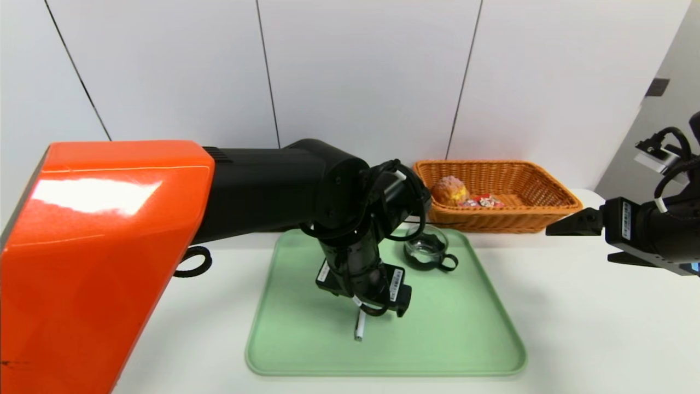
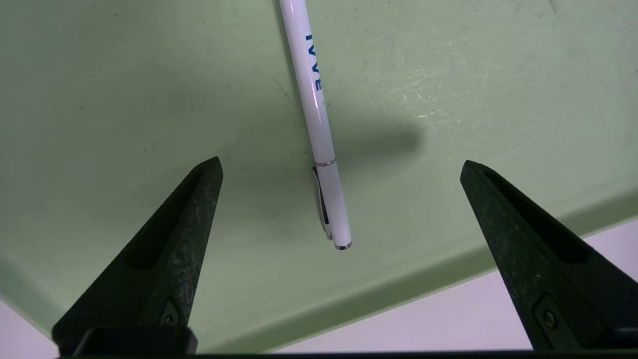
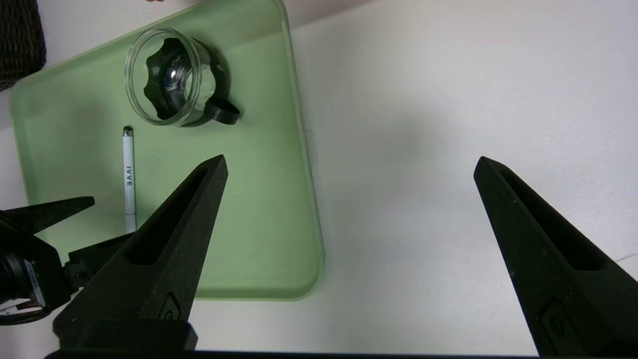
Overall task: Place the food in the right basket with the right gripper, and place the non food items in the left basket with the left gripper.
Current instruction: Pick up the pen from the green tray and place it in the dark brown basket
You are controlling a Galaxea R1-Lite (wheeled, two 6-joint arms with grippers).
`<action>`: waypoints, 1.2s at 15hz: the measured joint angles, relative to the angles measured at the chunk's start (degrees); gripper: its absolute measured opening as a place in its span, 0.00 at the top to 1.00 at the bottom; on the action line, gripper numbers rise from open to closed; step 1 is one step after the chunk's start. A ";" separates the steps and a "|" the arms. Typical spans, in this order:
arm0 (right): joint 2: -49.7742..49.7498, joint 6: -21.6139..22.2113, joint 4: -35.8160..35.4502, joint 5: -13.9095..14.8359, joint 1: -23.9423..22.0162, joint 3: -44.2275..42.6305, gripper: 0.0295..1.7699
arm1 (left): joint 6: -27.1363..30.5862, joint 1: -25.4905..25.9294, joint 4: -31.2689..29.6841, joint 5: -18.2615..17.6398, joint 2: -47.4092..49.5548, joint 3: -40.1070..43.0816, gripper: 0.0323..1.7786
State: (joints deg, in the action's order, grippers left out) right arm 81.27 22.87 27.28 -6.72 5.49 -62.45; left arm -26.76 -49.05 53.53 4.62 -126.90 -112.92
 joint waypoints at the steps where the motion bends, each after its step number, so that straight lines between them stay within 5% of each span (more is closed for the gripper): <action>1: 0.00 -0.02 0.00 0.00 0.00 -0.02 0.03 | 0.05 0.22 -0.45 0.00 -0.39 -0.01 0.05; 18: 0.17 -0.49 -1.22 0.05 0.02 0.39 0.03 | 2.06 1.67 -1.44 1.63 -3.50 -0.04 0.05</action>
State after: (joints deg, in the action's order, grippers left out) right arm 81.45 22.38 26.06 -6.67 5.51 -62.06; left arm -24.70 -47.38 52.09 6.25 -130.40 -112.96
